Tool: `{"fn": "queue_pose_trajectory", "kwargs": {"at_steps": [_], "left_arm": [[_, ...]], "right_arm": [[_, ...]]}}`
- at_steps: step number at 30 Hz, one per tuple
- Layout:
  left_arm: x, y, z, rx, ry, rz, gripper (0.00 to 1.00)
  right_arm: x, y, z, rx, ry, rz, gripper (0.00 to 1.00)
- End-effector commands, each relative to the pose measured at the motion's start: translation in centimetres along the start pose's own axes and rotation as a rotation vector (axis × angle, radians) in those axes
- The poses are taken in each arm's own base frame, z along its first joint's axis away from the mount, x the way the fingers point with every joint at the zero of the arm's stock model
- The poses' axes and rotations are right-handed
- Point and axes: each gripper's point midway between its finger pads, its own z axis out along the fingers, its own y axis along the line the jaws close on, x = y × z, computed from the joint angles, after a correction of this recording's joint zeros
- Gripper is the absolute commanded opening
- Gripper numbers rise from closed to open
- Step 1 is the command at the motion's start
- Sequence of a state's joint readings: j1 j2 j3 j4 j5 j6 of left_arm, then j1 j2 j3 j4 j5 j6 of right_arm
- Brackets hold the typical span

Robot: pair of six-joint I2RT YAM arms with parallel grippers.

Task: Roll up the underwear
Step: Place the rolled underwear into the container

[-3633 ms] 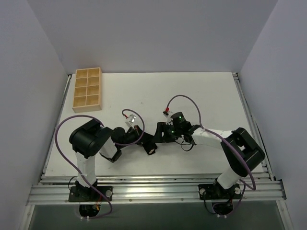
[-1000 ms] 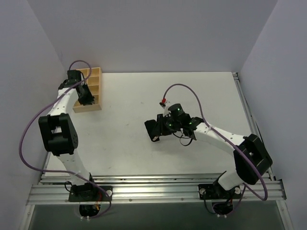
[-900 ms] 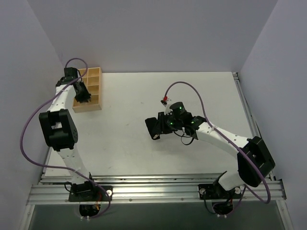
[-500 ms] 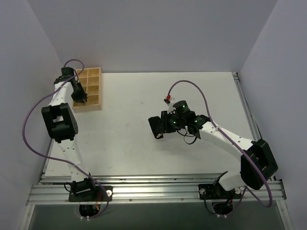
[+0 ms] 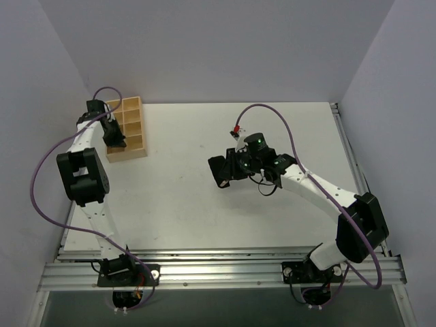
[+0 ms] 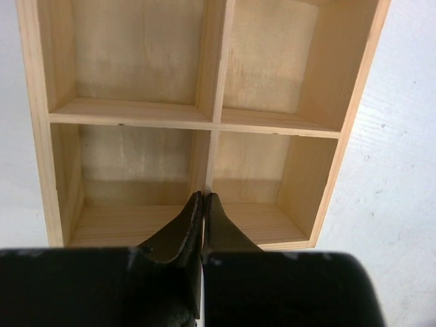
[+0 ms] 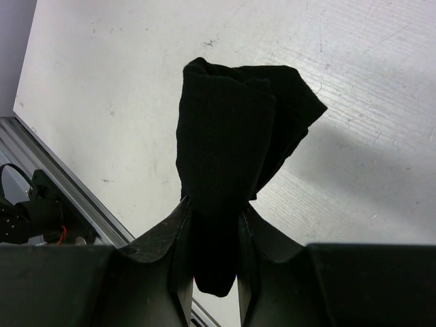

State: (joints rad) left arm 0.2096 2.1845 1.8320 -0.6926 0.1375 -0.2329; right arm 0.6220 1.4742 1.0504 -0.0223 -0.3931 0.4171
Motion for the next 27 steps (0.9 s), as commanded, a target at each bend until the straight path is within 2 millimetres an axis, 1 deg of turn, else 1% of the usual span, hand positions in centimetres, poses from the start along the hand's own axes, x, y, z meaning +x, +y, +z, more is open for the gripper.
{"fn": "queue_pose_trajectory", "kwargs": {"at_steps": [1, 2, 3, 4, 5, 6, 7, 8, 9, 10, 11, 12, 13, 14, 15, 18, 19, 21, 22, 24, 25, 26, 27], "left_arm": [[4.9, -0.6, 0.5, 0.010, 0.124, -0.009, 0.02], [6.3, -0.8, 0.7, 0.014, 0.151, -0.006, 0.02], [6.8, -1.0, 0.6, 0.017, 0.158, -0.002, 0.02], [6.7, -1.3, 0.1, 0.022, 0.143, 0.005, 0.02], [8.2, -1.7, 0.2, 0.020, 0.168, 0.018, 0.02], [8.8, -1.9, 0.0, 0.017, 0.172, 0.025, 0.03], [8.6, -2.5, -0.6, 0.024, 0.152, 0.037, 0.02], [9.4, -2.9, -0.8, 0.024, 0.161, 0.049, 0.02], [10.8, -3.8, -0.9, 0.023, 0.184, 0.074, 0.02], [11.1, -4.6, -1.7, 0.032, 0.175, 0.092, 0.02], [11.7, -5.3, -2.1, 0.035, 0.178, 0.100, 0.02], [13.8, -6.8, -2.3, 0.045, 0.206, 0.140, 0.02], [14.0, -8.1, -3.2, 0.068, 0.182, 0.163, 0.02], [14.8, -8.8, -3.6, 0.070, 0.184, 0.164, 0.02], [16.7, -10.0, -4.3, 0.082, 0.198, 0.197, 0.02], [19.5, -12.2, -5.4, 0.131, 0.210, 0.210, 0.02], [21.5, -13.2, -6.1, 0.147, 0.224, 0.249, 0.02], [23.1, -14.2, -7.3, 0.171, 0.230, 0.249, 0.02], [24.9, -14.6, -7.7, 0.180, 0.251, 0.265, 0.02], [25.5, -15.2, -8.6, 0.206, 0.245, 0.234, 0.02], [25.2, -15.8, -9.6, 0.240, 0.216, 0.226, 0.02], [25.0, -15.8, -10.1, 0.243, 0.207, 0.215, 0.02], [24.7, -16.0, -10.7, 0.248, 0.192, 0.214, 0.02]], "right_arm": [[-2.1, 0.6, -0.7, -0.021, -0.031, -0.029, 0.00], [-2.1, 0.5, -0.7, -0.020, -0.031, -0.028, 0.00], [-2.2, 0.5, -0.7, -0.019, -0.033, -0.028, 0.00], [-2.3, 0.5, -0.8, -0.021, -0.036, -0.029, 0.00], [-2.5, 0.5, -0.8, -0.021, -0.040, -0.028, 0.00], [-2.5, 0.4, -0.8, -0.023, -0.042, -0.026, 0.00], [-2.6, 0.5, -0.9, -0.025, -0.047, -0.025, 0.00], [-2.6, 0.5, -0.8, -0.026, -0.053, -0.022, 0.00], [-2.6, 0.5, -0.8, -0.029, -0.054, -0.019, 0.00], [-2.5, 0.5, -0.8, -0.030, -0.056, -0.017, 0.00], [-2.5, 0.4, -0.8, -0.029, -0.057, -0.012, 0.00], [-2.4, 0.5, -0.8, -0.029, -0.055, -0.010, 0.00], [-2.3, 0.3, -0.8, -0.025, -0.054, -0.008, 0.00], [-2.4, 0.3, -0.7, -0.025, -0.060, -0.008, 0.00], [-2.8, 0.4, -0.7, -0.030, -0.078, -0.013, 0.00], [-3.4, 0.6, -0.7, -0.030, -0.096, -0.013, 0.00], [-3.6, 0.6, -0.6, -0.031, -0.104, -0.014, 0.00], [-4.1, 0.7, -0.3, -0.028, -0.110, -0.013, 0.00], [-4.4, 0.7, -0.2, -0.028, -0.120, -0.014, 0.00], [-4.5, 0.4, 0.6, -0.016, -0.122, -0.011, 0.00], [-4.6, 0.3, 0.9, -0.012, -0.125, -0.012, 0.00], [-4.6, -0.4, 1.8, 0.015, -0.130, -0.013, 0.00], [-4.2, -0.3, 2.5, 0.028, -0.120, -0.025, 0.00]]}}
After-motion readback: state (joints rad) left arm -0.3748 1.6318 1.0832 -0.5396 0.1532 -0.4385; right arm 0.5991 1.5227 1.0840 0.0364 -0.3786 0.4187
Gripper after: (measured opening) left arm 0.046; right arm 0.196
